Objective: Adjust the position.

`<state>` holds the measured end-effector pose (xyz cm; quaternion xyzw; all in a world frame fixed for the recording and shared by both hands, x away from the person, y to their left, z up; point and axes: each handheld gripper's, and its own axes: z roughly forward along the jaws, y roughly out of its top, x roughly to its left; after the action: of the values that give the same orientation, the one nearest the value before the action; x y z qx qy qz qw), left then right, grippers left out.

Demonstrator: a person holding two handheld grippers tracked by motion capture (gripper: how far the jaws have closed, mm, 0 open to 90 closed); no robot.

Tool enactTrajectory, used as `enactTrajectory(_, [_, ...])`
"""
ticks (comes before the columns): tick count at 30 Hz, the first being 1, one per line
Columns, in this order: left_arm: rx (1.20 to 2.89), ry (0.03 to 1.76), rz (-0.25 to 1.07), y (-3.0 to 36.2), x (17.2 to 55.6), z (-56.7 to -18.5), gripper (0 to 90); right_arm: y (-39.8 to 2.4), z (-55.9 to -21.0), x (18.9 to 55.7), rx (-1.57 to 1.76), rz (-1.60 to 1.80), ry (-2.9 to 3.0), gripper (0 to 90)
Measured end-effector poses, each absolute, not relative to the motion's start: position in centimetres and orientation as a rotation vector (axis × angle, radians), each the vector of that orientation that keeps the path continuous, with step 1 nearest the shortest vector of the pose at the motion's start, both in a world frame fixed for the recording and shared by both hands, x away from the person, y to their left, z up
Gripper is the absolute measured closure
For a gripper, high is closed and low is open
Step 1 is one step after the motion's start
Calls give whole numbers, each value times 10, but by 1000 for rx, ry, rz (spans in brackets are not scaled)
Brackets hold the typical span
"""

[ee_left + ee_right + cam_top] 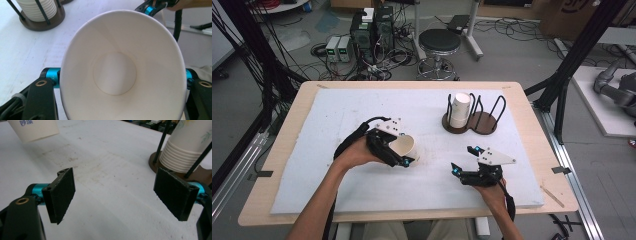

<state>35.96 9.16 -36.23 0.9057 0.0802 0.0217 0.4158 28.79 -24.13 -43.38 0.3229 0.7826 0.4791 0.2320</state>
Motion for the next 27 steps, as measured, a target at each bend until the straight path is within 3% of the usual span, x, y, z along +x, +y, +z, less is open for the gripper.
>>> enactTrajectory(10, [2452,215,106,87,368,-350,302,-247,-445,289,965,1255,2125,178])
enactTrajectory(27, [2507,220,126,85,369,-348,301,-246,-451,287,962,1207,2098,178])
